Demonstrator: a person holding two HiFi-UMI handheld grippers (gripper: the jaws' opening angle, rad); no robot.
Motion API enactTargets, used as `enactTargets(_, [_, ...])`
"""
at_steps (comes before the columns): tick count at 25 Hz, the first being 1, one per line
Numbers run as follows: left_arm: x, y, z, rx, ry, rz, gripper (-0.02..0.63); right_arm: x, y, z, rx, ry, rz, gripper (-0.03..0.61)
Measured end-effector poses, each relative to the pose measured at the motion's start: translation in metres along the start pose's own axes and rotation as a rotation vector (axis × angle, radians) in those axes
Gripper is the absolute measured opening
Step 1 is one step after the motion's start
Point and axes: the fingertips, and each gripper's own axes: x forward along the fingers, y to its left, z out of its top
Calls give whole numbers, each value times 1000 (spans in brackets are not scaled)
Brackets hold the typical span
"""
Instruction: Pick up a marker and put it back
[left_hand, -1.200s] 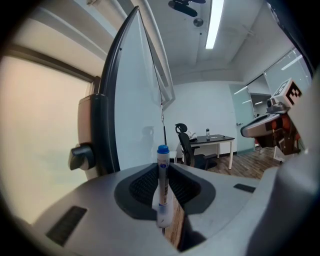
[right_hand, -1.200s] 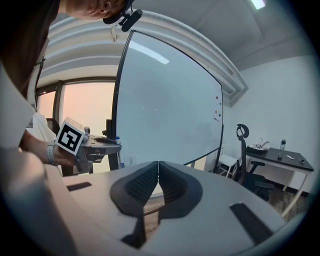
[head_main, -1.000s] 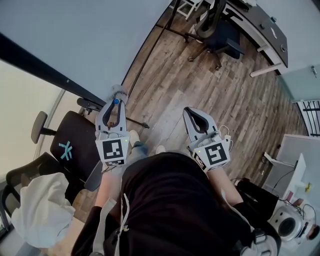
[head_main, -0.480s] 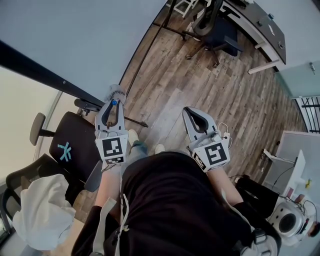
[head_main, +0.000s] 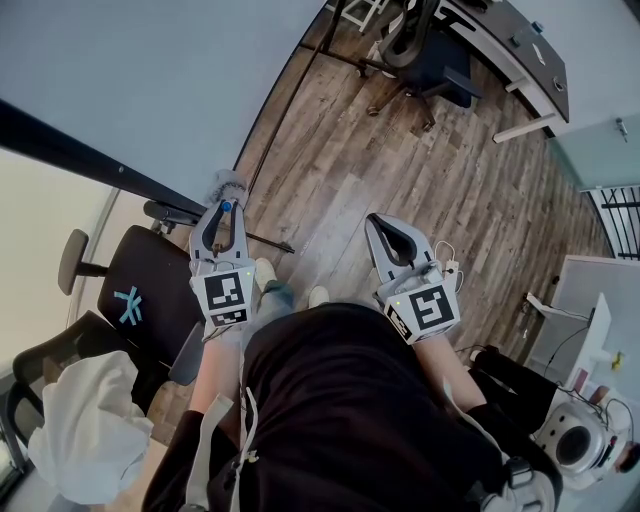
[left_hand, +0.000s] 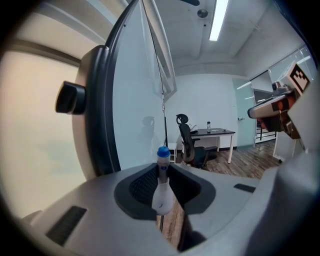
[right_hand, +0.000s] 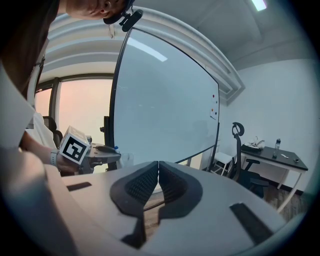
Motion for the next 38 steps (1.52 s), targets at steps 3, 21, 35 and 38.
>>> enactTargets(3, [1, -1, -4, 0, 12, 1, 74, -1, 0, 0, 0, 0, -1, 15])
enactTargets(21, [-2, -4, -3, 13, 13, 23, 95, -5, -4, -1, 3, -10, 1, 15])
enactTargets(35, [-18, -8, 44, 72, -53, 70, 94, -20, -13, 3, 17, -51, 6, 15])
enactTargets(38, [-22, -14, 57, 81, -66, 62, 94, -26, -15, 4, 20, -67, 1, 15])
